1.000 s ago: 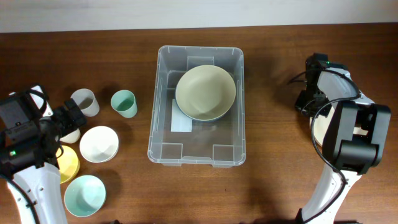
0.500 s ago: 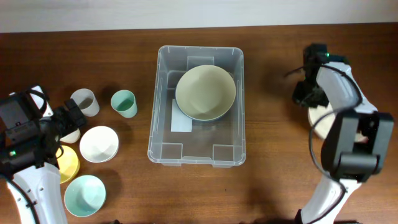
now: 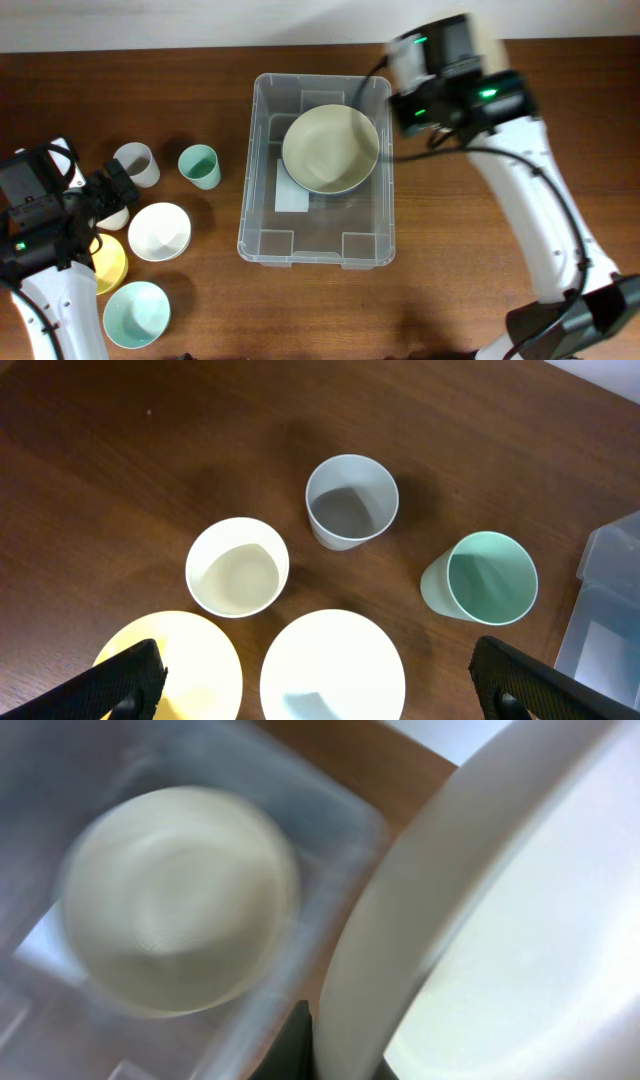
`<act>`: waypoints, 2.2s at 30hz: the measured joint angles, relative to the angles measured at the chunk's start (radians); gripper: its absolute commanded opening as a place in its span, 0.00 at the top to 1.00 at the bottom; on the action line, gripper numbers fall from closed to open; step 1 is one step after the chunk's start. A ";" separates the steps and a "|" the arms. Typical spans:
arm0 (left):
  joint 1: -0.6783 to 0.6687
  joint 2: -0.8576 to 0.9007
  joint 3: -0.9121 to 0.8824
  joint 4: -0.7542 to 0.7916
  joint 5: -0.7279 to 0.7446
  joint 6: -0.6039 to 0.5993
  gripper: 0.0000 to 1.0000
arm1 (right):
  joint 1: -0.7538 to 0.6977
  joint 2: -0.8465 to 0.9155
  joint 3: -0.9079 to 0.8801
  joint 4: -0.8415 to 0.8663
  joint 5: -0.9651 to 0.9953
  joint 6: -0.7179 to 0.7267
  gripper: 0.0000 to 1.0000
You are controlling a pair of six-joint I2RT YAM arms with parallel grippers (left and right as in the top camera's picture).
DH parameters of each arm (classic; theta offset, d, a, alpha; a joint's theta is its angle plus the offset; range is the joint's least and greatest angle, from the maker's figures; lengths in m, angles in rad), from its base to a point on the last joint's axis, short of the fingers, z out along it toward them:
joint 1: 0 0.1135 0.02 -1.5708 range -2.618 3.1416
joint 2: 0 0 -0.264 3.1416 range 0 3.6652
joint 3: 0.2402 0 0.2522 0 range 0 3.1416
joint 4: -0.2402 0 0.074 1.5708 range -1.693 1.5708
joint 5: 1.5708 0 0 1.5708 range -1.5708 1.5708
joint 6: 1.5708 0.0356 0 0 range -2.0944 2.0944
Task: Pack container
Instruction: 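Place the cream bowl into the stacked bowl in the container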
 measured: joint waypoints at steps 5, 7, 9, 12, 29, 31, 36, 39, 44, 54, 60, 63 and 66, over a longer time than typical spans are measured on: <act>0.000 0.000 0.000 0.000 0.000 0.000 0.01 | 0.150 0.049 0.000 0.017 -0.020 -0.168 0.96; 0.000 0.000 0.000 0.000 0.000 0.000 0.01 | 0.187 0.077 0.000 0.034 -0.024 -0.209 0.96; 0.000 0.000 0.000 0.000 0.000 0.000 0.01 | 0.211 0.110 0.000 0.045 -0.027 -0.236 0.96; 0.000 0.000 0.000 0.000 0.000 0.000 0.01 | 0.225 0.156 0.000 0.052 -0.027 -0.256 0.96; 0.000 0.000 0.000 0.000 0.000 0.000 0.01 | 0.226 0.277 0.000 0.052 -0.068 -0.275 0.86; 0.000 0.000 0.000 0.000 0.000 0.000 0.01 | 0.226 0.277 0.000 0.048 -0.069 -0.271 0.62; 0.000 0.000 0.000 0.000 0.000 0.000 0.01 | 0.227 0.276 0.000 0.030 -0.082 -0.282 0.57; 0.000 0.000 0.000 0.000 0.003 0.000 0.01 | 0.229 0.276 0.000 0.027 -0.087 -0.282 0.53; 0.000 0.000 0.000 0.000 0.003 0.000 0.00 | 0.229 0.276 0.000 0.030 -0.082 -0.282 0.48; 0.000 0.000 0.000 0.000 0.003 0.000 0.00 | 0.229 0.276 0.000 0.031 -0.082 -0.276 0.46; 0.000 0.000 0.000 0.000 0.004 0.000 0.01 | 0.226 0.259 0.005 0.056 0.037 -0.119 0.60; 0.000 0.000 0.000 0.000 0.004 0.000 0.01 | 0.213 0.221 0.048 0.057 0.178 0.055 0.61; 0.000 0.000 0.000 0.000 0.004 0.000 0.01 | 0.164 0.154 0.081 0.056 0.271 0.212 0.61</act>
